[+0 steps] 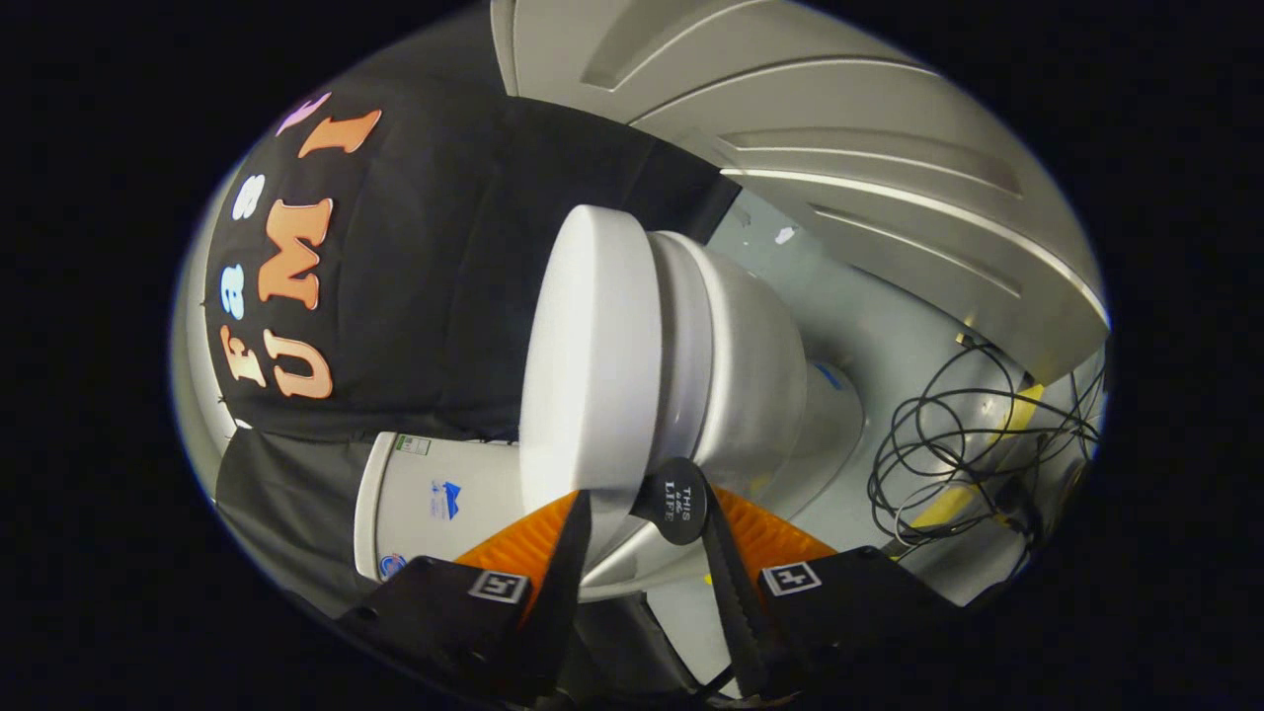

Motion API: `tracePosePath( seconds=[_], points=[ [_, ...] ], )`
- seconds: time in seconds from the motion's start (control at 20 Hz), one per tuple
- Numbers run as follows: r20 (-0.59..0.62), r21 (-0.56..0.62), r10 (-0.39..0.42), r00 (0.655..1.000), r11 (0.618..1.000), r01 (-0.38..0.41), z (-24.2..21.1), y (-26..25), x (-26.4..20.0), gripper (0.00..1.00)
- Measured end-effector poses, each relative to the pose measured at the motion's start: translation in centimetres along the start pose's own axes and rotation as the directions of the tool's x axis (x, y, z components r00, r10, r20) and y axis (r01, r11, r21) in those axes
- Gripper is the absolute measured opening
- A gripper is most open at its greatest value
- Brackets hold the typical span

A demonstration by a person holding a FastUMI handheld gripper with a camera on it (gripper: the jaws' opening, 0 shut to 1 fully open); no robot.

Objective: Open the toilet lid.

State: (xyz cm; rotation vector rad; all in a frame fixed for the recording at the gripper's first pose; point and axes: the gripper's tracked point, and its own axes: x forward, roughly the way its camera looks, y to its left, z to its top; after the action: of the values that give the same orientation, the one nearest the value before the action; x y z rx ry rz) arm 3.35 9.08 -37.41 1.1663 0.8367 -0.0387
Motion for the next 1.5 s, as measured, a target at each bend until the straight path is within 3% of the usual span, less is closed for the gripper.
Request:
tracePosePath(
  seconds=[0.1, 0.25, 0.65, 0.8, 1.25, 1.5],
  points=[
    [-0.01, 0.012, -0.026, 1.0, 1.0, 0.026, -0.1, -0.8, 0.2, 0.49],
    [0.016, 0.03, 0.003, 1.0, 1.0, -0.003, 0.4, 0.0, 0.3, 0.49],
    [0.048, 0.042, 0.055, 0.997, 0.998, -0.057, 0.9, 0.8, 0.3, 0.28],
    [0.067, 0.045, 0.074, 0.995, 0.996, -0.077, 1.1, 1.2, 0.2, 0.09],
    [0.079, 0.132, 0.077, 0.994, 0.987, -0.087, 1.5, 1.3, 0.2, 0.08],
    [0.105, 0.298, 0.096, 0.99, 0.947, -0.123, 1.8, 1.5, 0.0, 0.08]
  ],
)
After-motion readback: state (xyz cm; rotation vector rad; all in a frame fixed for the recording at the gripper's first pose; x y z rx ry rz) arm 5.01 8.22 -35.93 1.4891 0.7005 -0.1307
